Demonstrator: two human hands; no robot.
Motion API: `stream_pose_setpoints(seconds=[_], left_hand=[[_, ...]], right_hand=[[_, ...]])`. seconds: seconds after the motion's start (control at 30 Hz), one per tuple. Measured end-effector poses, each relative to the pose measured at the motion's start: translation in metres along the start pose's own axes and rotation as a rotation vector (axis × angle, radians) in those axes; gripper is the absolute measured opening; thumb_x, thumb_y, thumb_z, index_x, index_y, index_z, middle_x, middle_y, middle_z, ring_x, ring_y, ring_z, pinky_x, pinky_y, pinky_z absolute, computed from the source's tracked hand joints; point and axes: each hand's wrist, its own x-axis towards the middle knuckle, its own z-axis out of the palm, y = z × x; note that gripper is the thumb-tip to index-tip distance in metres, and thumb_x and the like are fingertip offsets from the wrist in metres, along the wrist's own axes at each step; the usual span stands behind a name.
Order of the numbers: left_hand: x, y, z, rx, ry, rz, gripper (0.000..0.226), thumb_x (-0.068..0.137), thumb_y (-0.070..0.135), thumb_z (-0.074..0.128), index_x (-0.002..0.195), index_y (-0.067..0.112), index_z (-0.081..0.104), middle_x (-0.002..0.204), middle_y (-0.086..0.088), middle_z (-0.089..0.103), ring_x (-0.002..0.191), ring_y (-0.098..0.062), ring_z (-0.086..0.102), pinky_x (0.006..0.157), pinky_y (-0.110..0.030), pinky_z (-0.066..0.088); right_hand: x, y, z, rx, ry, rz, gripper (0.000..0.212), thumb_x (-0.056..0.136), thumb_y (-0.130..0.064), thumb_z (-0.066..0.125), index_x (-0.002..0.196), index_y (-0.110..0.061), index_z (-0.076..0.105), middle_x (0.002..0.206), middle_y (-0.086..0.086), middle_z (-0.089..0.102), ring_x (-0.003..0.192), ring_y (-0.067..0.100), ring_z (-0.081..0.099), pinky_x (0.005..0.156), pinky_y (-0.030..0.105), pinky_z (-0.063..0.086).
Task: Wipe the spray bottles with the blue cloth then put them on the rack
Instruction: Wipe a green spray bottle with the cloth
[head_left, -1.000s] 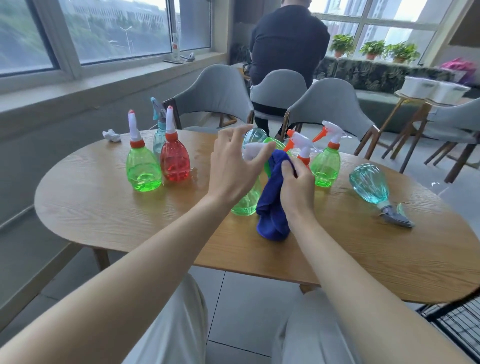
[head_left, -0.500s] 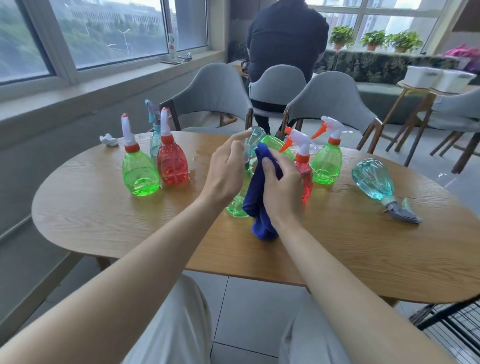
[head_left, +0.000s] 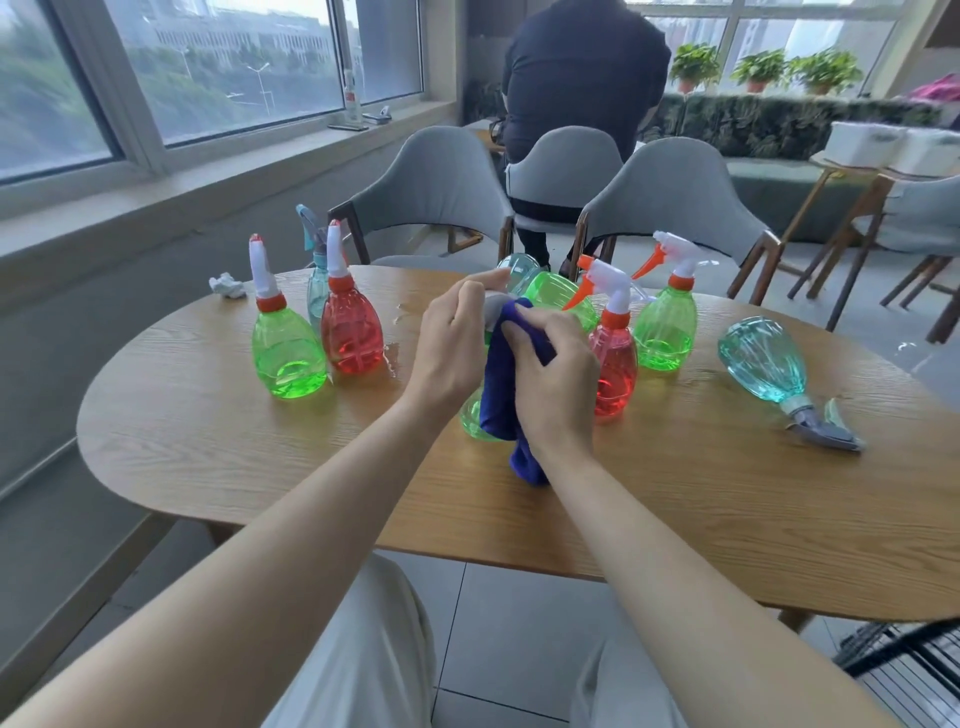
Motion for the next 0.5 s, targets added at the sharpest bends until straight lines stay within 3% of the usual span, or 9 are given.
stream_pose_setpoints(seconds=[0.1, 0.27, 0.43, 0.5], left_hand=[[0.002, -0.002, -0.001, -0.012, -0.004, -0.003, 0.055, 0.097, 0.036, 0.032, 0.130, 0.021, 0.075, 0.129, 0.007, 0.074, 0.126, -0.008, 0.064, 0.115, -0.044, 0.049], [0.004, -0.003, -0.003, -0.029, -0.014, -0.027, 0.056, 0.096, 0.036, 0.033, 0.129, 0.022, 0.076, 0.126, 0.007, 0.074, 0.121, -0.009, 0.066, 0.112, -0.042, 0.051], [0.004, -0.002, -0.003, -0.010, -0.029, -0.026, 0.054, 0.096, 0.037, 0.034, 0.127, 0.022, 0.076, 0.126, 0.006, 0.075, 0.124, -0.009, 0.066, 0.114, -0.045, 0.050], [0.004, -0.001, -0.005, 0.005, -0.018, -0.032, 0.053, 0.098, 0.034, 0.034, 0.129, 0.021, 0.075, 0.127, 0.008, 0.075, 0.124, -0.006, 0.065, 0.114, -0.044, 0.050]], right_hand=[[-0.004, -0.001, 0.005, -0.023, -0.022, -0.055, 0.023, 0.099, -0.016, 0.074, 0.121, -0.014, 0.077, 0.119, -0.010, 0.064, 0.111, -0.007, 0.058, 0.100, 0.012, 0.043], [0.003, 0.010, -0.003, 0.001, -0.126, 0.117, 0.025, 0.099, -0.022, 0.073, 0.123, -0.017, 0.077, 0.114, -0.012, 0.067, 0.104, -0.011, 0.059, 0.100, 0.021, 0.048], [-0.002, -0.009, 0.008, -0.059, 0.059, -0.098, 0.022, 0.102, -0.014, 0.069, 0.122, -0.012, 0.077, 0.121, -0.004, 0.069, 0.113, 0.006, 0.062, 0.102, 0.013, 0.043], [-0.005, -0.007, 0.014, -0.070, 0.030, -0.114, 0.025, 0.103, -0.015, 0.068, 0.125, -0.012, 0.076, 0.126, -0.003, 0.067, 0.118, 0.009, 0.061, 0.105, 0.015, 0.043]])
